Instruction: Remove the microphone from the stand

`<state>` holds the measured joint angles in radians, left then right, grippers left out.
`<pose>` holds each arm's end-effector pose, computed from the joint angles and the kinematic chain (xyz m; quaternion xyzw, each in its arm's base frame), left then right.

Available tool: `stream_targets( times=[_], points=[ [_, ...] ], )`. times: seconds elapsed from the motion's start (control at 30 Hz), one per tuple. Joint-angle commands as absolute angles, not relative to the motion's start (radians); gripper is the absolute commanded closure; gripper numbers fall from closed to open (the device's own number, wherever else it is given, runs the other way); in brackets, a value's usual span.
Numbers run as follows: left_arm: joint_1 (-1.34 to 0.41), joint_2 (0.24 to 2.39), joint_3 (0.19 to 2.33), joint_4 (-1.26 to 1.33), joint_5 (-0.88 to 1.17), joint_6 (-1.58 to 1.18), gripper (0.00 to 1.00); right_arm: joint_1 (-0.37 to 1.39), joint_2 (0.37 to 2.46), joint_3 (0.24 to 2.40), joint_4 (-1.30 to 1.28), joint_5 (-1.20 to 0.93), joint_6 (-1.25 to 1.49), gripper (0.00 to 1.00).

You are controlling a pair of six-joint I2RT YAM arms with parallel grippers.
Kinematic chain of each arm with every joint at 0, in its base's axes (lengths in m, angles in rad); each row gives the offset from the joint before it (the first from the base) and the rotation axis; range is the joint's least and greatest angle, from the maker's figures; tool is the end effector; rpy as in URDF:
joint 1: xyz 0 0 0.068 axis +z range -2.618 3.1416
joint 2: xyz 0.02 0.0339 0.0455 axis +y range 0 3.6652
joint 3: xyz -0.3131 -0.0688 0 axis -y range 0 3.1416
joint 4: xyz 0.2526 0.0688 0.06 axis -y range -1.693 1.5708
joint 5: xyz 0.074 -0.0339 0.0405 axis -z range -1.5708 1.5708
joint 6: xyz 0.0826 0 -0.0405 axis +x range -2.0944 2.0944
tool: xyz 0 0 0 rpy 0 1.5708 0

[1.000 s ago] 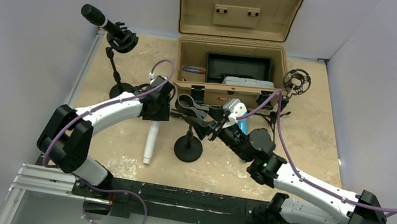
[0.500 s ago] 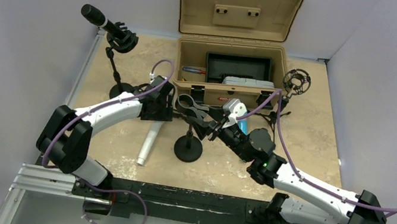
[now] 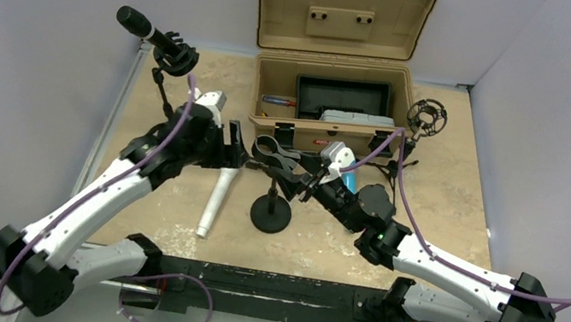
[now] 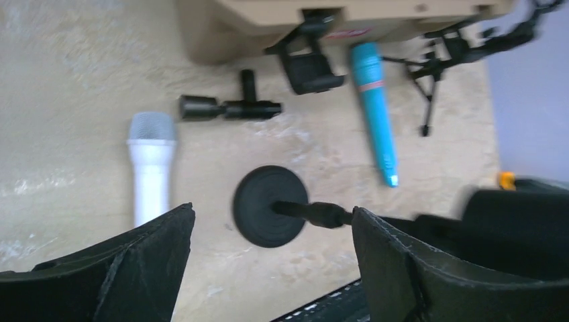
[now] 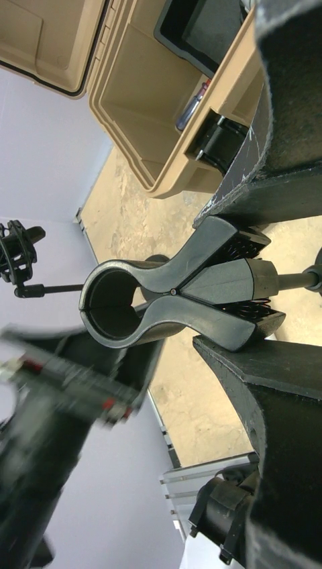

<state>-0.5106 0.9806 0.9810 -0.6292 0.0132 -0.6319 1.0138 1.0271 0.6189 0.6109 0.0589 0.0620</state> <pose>0.1957 -0.1109 0.3416 -0.0510 0.8896 -0.2503 0.3785 0.1452 0.2240 0.3677 -0.2691 0.5719 0.3809 0.6748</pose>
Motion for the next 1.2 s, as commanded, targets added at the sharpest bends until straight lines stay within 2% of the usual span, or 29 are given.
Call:
stream_targets(
  times=[0.0, 0.07, 0.17, 0.23, 0.57, 0.7, 1.17],
  points=[
    [-0.503, 0.853, 1.077, -0.652, 0.155, -0.623, 0.11, 1.013, 1.006, 0.649, 0.583, 0.048, 0.086, 0.49],
    [-0.503, 0.8, 1.092, -0.626, 0.209, -0.652, 0.01, 1.012, 0.983, 0.658, 0.571, 0.044, 0.091, 0.42],
    [-0.503, 0.769, 1.103, -0.562, 0.29, -0.733, 0.0, 1.012, 0.967, 0.688, 0.523, 0.044, 0.094, 0.31],
    [-0.503, 0.762, 1.102, -0.518, 0.319, -0.791, 0.0, 1.012, 0.97, 0.715, 0.491, 0.038, 0.092, 0.28],
    [-0.503, 0.853, 1.06, -0.372, 0.393, -0.936, 0.0, 1.012, 0.922, 0.748, 0.448, 0.003, 0.157, 0.25],
    [-0.503, 0.885, 1.029, -0.342, 0.386, -0.958, 0.05, 1.011, 0.863, 0.726, 0.431, 0.022, 0.174, 0.25],
    [-0.505, 0.896, 0.873, -0.291, 0.39, -0.947, 0.65, 1.011, 0.66, 0.69, 0.339, 0.118, 0.222, 0.24]
  ],
)
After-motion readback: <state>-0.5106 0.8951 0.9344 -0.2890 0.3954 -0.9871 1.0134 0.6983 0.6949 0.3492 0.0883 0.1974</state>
